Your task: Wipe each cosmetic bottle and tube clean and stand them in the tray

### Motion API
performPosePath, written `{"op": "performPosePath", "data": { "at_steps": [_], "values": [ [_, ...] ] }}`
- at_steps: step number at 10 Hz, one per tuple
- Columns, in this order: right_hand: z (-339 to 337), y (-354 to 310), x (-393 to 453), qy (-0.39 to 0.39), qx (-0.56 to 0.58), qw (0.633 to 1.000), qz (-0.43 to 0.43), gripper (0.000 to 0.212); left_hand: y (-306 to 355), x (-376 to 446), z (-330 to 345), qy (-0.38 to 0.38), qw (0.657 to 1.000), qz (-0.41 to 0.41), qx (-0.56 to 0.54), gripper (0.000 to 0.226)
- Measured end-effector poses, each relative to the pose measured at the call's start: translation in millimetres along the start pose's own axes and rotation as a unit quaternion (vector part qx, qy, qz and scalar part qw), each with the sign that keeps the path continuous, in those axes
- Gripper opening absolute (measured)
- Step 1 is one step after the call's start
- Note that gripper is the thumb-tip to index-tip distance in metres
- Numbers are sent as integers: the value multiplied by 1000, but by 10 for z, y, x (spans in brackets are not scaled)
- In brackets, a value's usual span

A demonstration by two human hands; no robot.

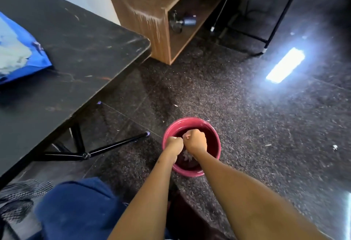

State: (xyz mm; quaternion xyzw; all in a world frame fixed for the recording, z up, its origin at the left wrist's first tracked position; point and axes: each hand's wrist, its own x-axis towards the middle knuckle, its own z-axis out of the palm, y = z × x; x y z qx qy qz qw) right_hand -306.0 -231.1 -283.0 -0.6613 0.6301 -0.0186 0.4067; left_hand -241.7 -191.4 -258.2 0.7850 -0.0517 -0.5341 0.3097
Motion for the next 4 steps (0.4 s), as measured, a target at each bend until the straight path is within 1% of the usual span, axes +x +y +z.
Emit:
{"op": "performPosePath", "data": {
  "at_steps": [1,2,3,4],
  "values": [
    [-27,14,-13,-22,-2,1000,19,17,-28,6,72,-27,999,-12,16,40],
    [-135,9,-13,-21,0,999,41,17,14,-66,93,-38,999,-11,30,39],
    [-346,-150,54,22,47,998,48,22,227,-300,6,-10,994,50,96,41],
    [-743,-589,101,133,156,979,12,24,503,-588,-182,10,975,209,78,39]
  ]
}}
